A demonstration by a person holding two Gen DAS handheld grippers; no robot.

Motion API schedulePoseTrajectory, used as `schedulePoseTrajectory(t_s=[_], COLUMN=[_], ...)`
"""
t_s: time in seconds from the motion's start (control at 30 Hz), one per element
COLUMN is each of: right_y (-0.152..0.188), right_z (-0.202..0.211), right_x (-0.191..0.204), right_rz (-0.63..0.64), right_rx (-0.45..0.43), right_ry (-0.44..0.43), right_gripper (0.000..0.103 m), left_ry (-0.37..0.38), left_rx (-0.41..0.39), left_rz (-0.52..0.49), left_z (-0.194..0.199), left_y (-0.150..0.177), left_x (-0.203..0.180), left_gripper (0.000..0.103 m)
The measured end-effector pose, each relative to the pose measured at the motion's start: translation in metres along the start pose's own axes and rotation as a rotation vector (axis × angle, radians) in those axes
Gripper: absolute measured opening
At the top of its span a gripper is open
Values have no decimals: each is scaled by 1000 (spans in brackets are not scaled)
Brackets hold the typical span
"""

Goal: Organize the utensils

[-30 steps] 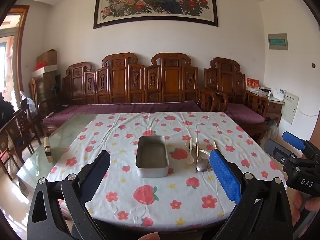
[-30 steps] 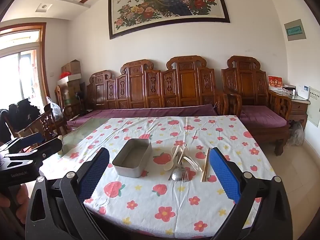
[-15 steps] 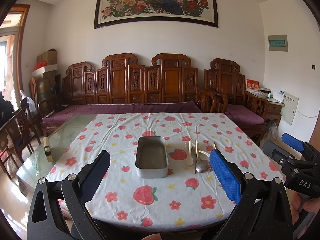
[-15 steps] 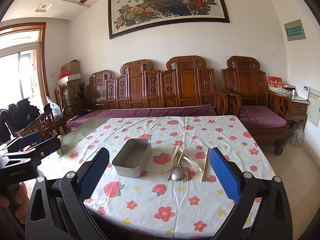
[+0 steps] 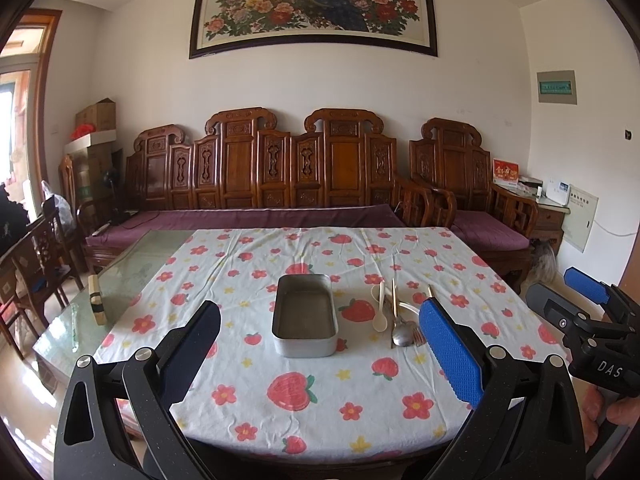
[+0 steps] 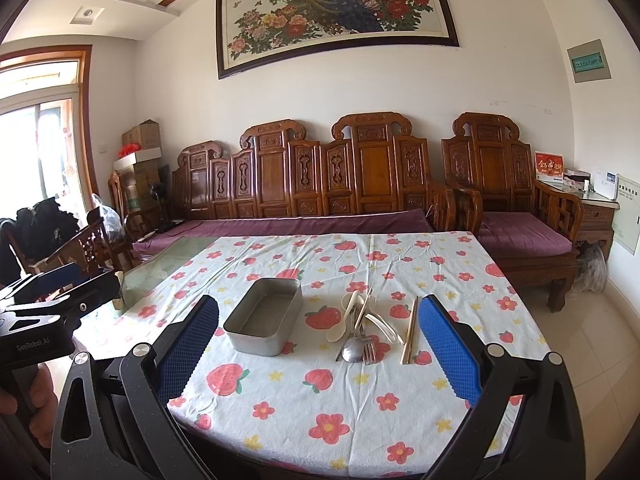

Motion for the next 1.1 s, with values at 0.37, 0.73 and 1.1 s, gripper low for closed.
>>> schedulePoseTrajectory(t_s=[0.37, 0.73, 1.1], right_y=[0, 0, -1], right_z=[0, 0, 2], right_x=[1, 1, 0], right_rz=[1, 1, 2], right_rx=[0, -1, -2], right_ry=[1, 1, 1], right_gripper=[100, 100, 100], left_ry=[1, 1, 0], left_rx=[-2, -4, -5], left_rz=[-1, 0, 1], left_z=[3, 4, 4], left_y=[-5, -5, -4], left_x=[3, 3, 2], left_gripper=[97, 97, 97])
Point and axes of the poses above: each gripper's, at about its wrist camera, not at the fingertips, and z roughly against the way its jaws point, x to its left, y to its underside, the point moved 2 cm from there along -z, roughly the way its jaws point, and after that the axes turned 14 degrees about x, right-handed, at the moved point
